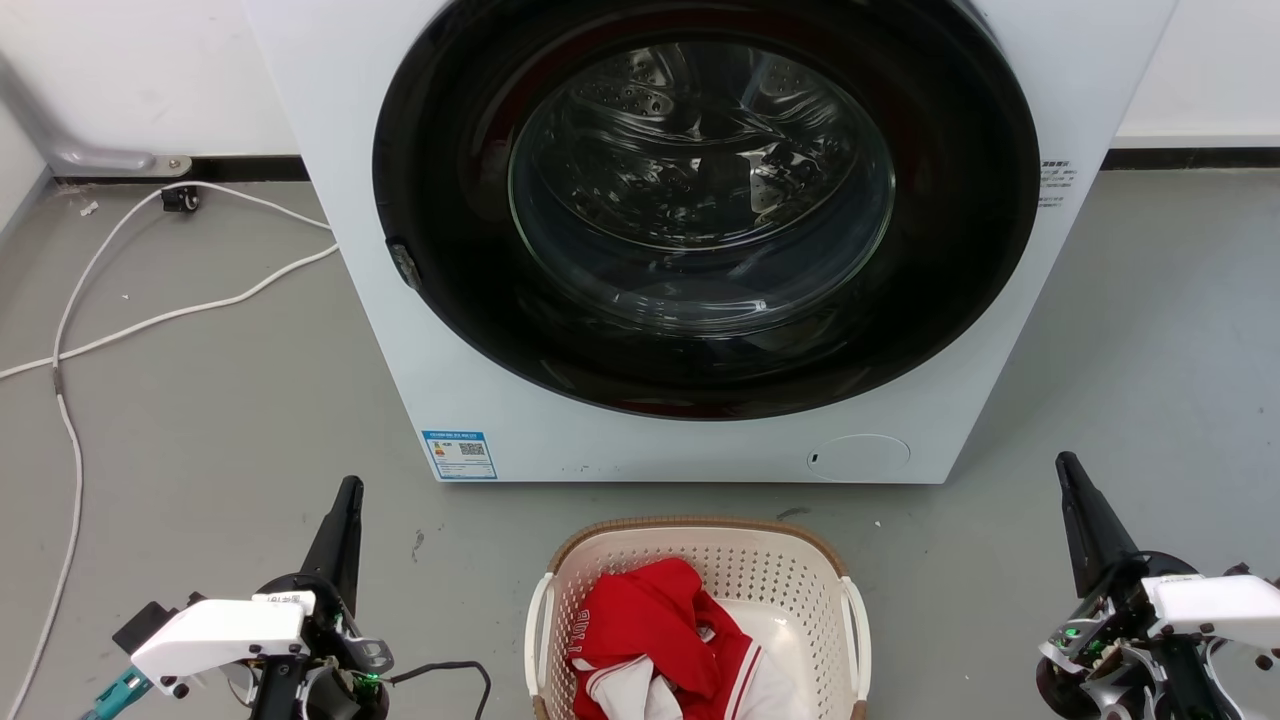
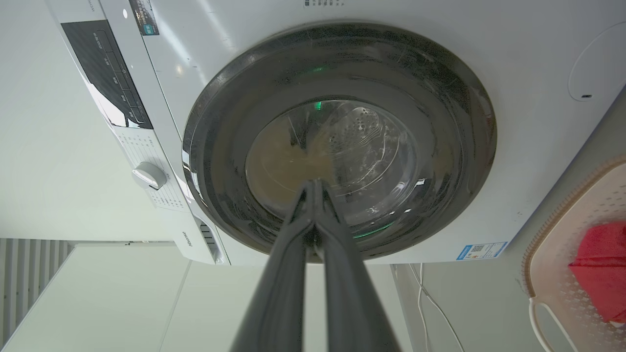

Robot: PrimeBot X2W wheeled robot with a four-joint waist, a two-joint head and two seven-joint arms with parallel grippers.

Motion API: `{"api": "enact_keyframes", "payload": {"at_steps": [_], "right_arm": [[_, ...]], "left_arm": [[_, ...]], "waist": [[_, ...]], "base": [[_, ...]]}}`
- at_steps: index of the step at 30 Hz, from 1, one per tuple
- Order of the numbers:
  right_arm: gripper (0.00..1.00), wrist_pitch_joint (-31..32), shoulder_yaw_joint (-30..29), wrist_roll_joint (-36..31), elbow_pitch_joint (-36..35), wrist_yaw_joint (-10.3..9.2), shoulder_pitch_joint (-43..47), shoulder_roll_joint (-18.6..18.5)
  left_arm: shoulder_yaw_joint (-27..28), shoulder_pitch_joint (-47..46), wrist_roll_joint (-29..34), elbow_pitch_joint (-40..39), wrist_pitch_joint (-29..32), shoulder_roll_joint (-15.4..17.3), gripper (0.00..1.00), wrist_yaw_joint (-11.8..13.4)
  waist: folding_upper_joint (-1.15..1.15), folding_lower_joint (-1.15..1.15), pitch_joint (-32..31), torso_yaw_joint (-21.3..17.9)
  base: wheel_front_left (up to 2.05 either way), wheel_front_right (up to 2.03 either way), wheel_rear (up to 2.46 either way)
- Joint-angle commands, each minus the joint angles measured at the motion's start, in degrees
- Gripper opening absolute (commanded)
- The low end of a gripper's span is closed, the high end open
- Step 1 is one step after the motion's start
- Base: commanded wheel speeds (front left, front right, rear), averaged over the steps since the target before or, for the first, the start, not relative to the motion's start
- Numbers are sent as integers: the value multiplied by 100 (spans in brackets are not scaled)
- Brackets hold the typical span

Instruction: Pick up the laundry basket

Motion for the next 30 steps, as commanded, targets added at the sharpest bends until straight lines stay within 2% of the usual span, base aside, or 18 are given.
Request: {"api": "enact_keyframes", "payload": {"at_steps": [1,30], "right_arm": [[0,17,-9,-19,6,0,-86,17],[0,40,-30,-37,7,0,-82,32]], "left_arm": [[17,-56,10,7,26,-8,0,-13],[42,-59,40,7,44,-26,0,-13]], "waist": [[0,0,0,0],[0,0,0,0]], "base": [[0,0,0],[0,0,0]]}}
